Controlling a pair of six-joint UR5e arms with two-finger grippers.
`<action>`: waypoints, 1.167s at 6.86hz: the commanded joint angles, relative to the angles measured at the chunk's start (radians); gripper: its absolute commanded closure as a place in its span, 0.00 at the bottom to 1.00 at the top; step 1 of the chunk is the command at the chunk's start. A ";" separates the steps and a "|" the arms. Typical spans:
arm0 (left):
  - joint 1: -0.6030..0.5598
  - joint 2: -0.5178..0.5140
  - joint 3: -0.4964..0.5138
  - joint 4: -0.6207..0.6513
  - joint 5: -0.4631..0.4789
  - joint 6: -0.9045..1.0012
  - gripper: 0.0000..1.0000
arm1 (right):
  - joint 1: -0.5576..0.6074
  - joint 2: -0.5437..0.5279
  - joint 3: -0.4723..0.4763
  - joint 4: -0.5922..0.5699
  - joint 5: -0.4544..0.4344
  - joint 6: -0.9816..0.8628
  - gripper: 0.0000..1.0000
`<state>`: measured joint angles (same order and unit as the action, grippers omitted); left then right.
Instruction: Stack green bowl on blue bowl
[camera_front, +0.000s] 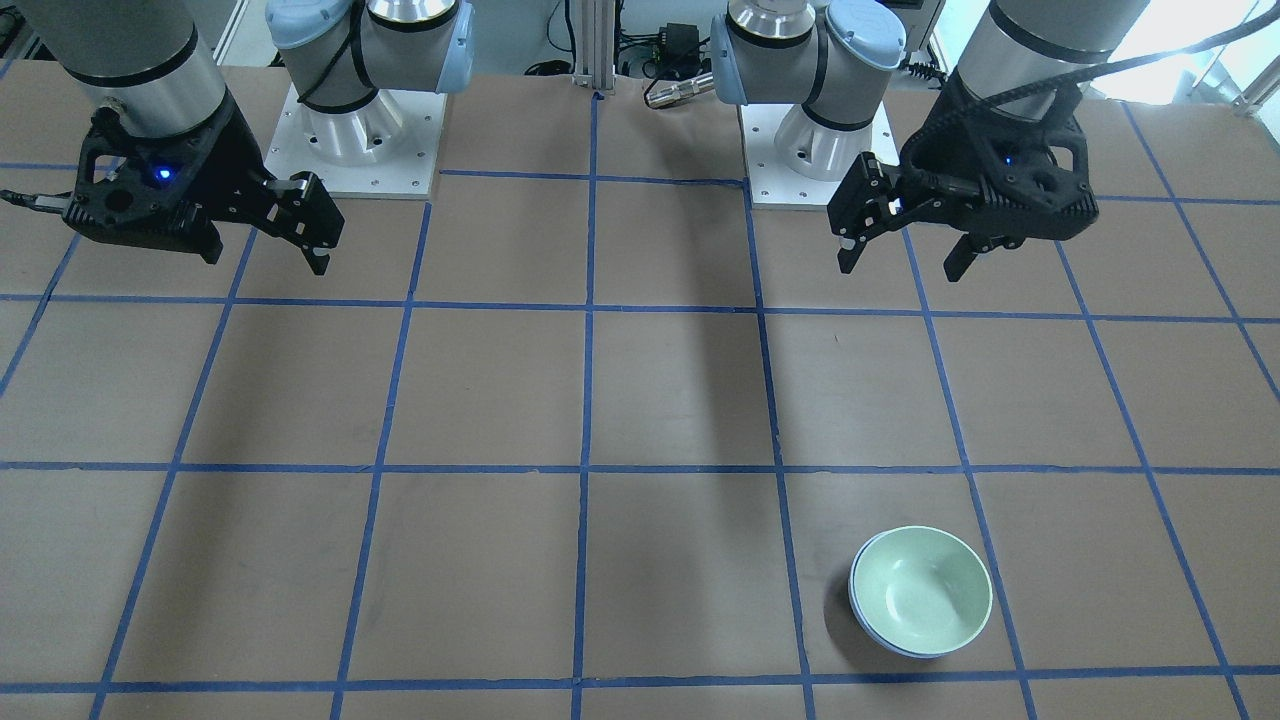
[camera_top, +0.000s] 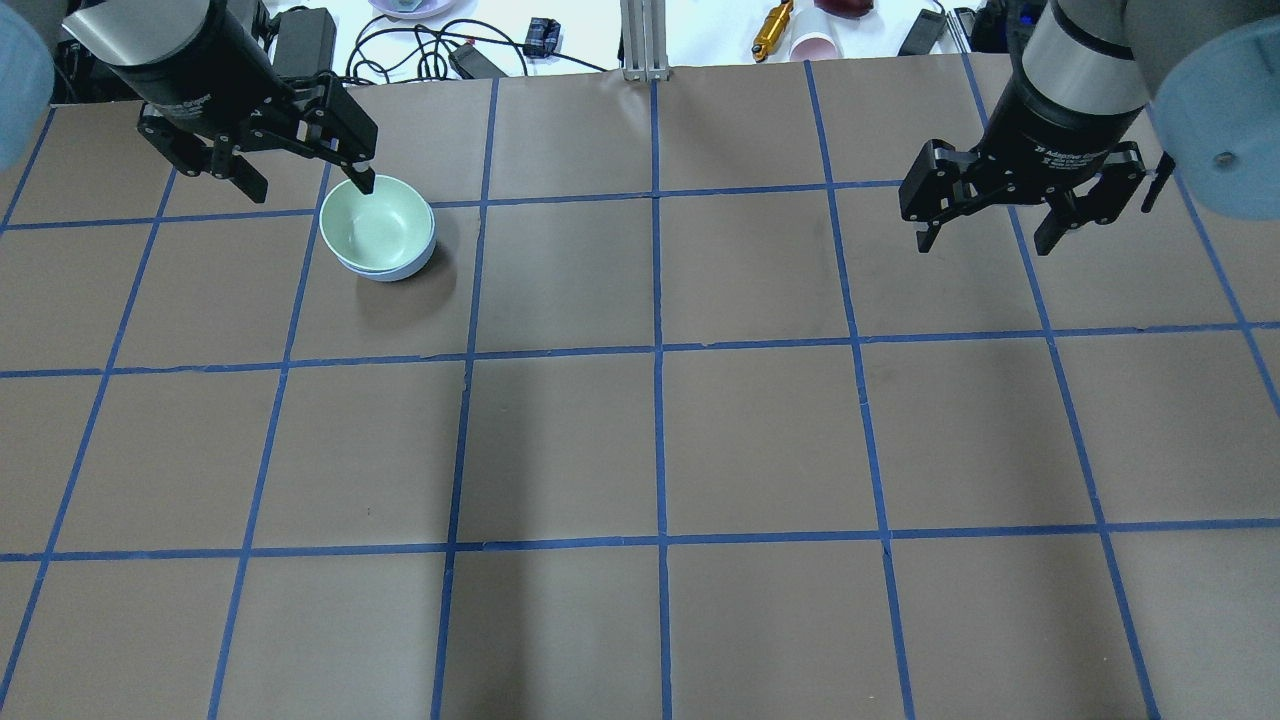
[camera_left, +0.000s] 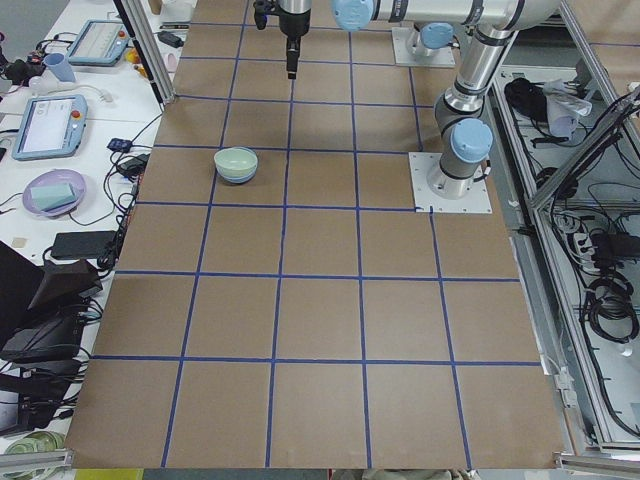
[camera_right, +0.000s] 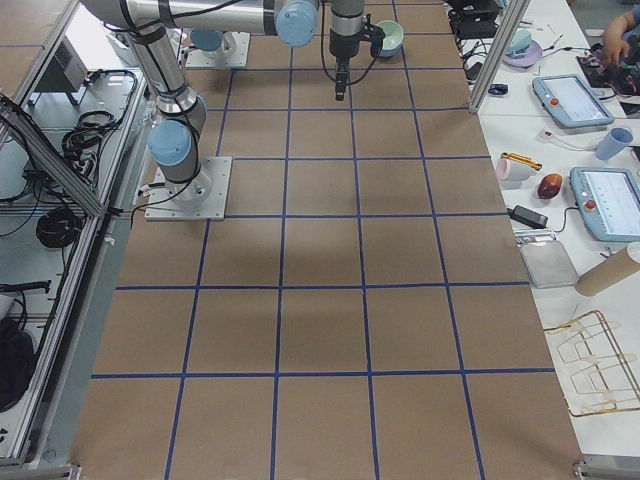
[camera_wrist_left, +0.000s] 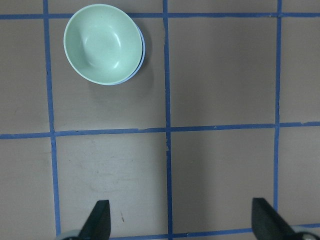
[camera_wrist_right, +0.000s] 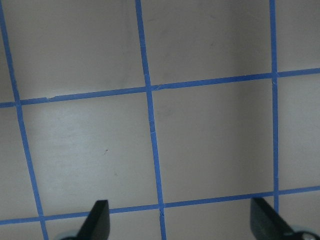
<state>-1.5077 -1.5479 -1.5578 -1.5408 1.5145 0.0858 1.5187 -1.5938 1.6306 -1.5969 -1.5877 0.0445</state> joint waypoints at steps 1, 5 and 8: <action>-0.003 0.047 -0.042 0.005 0.029 0.003 0.00 | 0.000 0.000 0.000 0.000 0.000 0.000 0.00; 0.003 0.028 -0.021 0.042 0.089 -0.006 0.00 | 0.000 0.000 0.000 0.000 0.000 0.000 0.00; 0.001 0.034 -0.022 0.039 0.081 -0.011 0.00 | 0.000 0.000 0.000 0.000 0.000 0.000 0.00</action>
<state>-1.5061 -1.5152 -1.5792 -1.5019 1.5972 0.0766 1.5187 -1.5938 1.6306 -1.5969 -1.5876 0.0445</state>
